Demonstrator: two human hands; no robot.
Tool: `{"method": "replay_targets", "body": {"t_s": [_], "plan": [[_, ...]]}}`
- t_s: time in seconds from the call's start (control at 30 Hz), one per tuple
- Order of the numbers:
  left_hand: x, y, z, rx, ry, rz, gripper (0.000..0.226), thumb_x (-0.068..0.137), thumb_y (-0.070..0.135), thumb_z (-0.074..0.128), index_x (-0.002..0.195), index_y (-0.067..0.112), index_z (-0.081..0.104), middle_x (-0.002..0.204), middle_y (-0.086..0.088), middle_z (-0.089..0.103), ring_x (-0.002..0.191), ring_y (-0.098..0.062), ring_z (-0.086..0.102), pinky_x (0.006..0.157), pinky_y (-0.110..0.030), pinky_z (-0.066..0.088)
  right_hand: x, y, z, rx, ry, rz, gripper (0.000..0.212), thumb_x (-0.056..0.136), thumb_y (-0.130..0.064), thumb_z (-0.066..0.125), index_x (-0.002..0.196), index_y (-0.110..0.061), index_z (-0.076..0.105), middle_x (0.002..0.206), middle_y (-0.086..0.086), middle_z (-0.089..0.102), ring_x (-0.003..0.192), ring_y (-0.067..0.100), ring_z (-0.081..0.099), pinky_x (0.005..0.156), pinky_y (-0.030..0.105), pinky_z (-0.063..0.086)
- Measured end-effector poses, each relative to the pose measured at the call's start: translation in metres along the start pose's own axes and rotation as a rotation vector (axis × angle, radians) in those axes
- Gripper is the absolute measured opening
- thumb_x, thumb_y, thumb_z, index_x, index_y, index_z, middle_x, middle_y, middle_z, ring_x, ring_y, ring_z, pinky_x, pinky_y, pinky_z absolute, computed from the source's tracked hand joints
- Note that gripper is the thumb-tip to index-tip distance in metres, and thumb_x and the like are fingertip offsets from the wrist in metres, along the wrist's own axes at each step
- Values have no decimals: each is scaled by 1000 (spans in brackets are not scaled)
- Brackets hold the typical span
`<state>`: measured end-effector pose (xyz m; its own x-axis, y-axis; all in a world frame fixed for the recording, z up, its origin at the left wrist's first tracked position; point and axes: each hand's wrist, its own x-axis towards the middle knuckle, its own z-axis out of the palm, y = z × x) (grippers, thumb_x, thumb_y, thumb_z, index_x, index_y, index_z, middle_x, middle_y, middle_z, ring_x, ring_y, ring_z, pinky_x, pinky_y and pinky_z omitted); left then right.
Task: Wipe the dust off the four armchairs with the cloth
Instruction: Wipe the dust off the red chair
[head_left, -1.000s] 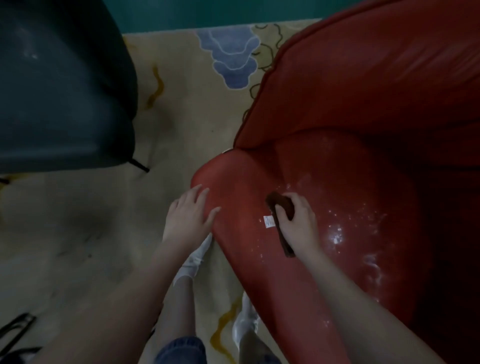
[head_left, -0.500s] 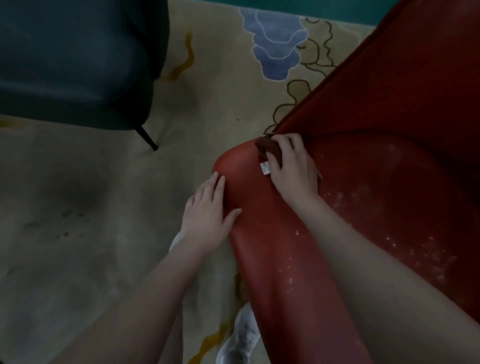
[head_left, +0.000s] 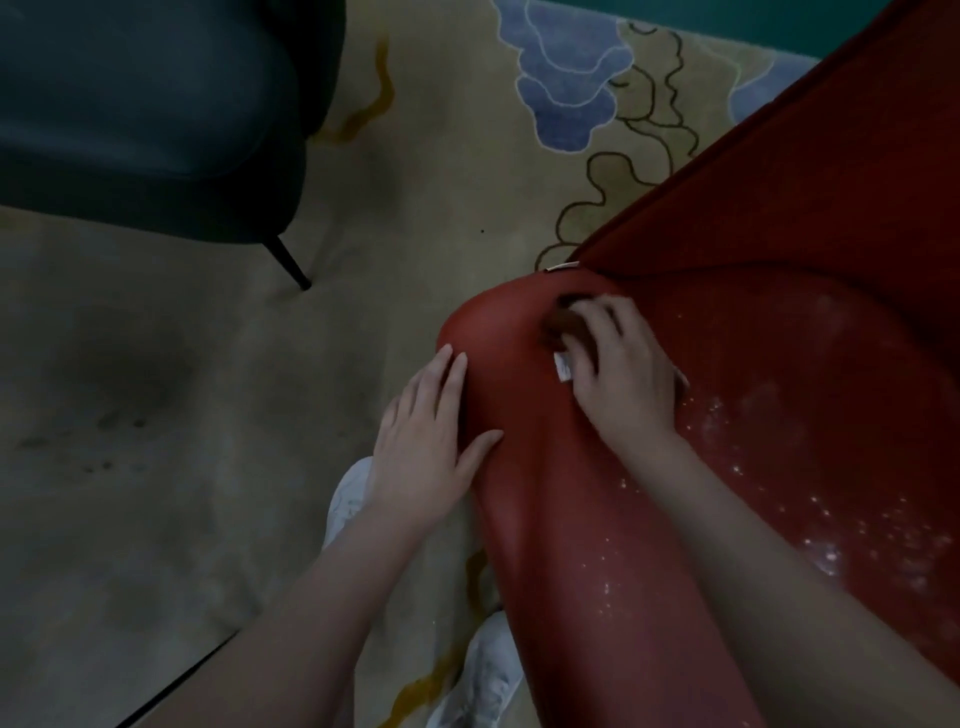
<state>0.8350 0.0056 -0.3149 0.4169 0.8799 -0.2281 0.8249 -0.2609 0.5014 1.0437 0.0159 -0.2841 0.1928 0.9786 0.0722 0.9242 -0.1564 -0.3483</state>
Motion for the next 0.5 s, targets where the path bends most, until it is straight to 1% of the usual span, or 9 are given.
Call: {"method": "replay_targets", "body": {"t_s": [0.07,0.1,0.13,0.2,0.27,0.37,0.4,0.43,0.5], "plan": [[-1,-1,2,0,4,3,81,91,63,35,153,11,27,159,-6,28,141,-25,36,111,-44,37,22,-14,12,-1,61,139,27,92,-20,61,117,-11,64,116,10,60,102,32,61,79,39,49],[-1,-1,3,4,4,6,81,91,62,35,154,11,27,159,-6,28,141,-25,36,111,-44,36,29,-23,17,-10,56,135,26,91,-19,62,115,-11,64,115,10,60,101,32,60,78,40,50],[-1,-1,4,7,7,8,81,92,62,35,154,11,27,159,-6,28,141,-25,35,112,-43,35,31,-31,22,-17,36,78,24,90,-19,62,113,-11,64,113,10,60,98,32,60,76,41,51],[-1,-2,5,5,8,10,81,92,62,35,154,10,27,160,-6,26,142,-25,33,113,-41,32,23,-41,25,-9,-17,-115,24,89,-20,59,111,-12,65,109,8,62,91,30,59,70,41,52],[-1,-2,4,-1,3,16,82,91,62,35,154,10,27,160,-7,25,143,-25,32,114,-40,30,3,-38,19,29,-84,-284,27,90,-21,54,112,-12,66,110,6,64,88,29,60,67,40,54],[0,-2,3,-11,5,18,82,90,62,36,154,10,28,160,-7,27,144,-24,30,114,-40,29,-21,-14,3,17,-191,-419,32,90,-23,50,115,-10,66,114,7,64,88,30,61,69,41,55],[0,-2,2,-14,12,19,82,90,61,36,153,9,30,159,-7,28,143,-23,30,114,-41,30,-24,-3,-2,-1,-177,-397,34,89,-24,50,115,-9,65,115,8,63,90,31,61,71,41,55],[0,-2,0,-18,23,19,81,90,61,36,152,8,32,159,-7,28,143,-23,30,114,-41,30,-24,8,-7,-20,-127,-314,34,88,-24,51,115,-9,66,115,9,63,93,32,62,74,42,56],[4,3,-2,-23,50,27,79,92,59,36,151,7,34,159,-7,28,144,-22,29,115,-40,28,-17,21,-11,-39,12,-27,31,89,-21,57,116,-9,66,116,10,63,99,33,62,78,42,55]]}}
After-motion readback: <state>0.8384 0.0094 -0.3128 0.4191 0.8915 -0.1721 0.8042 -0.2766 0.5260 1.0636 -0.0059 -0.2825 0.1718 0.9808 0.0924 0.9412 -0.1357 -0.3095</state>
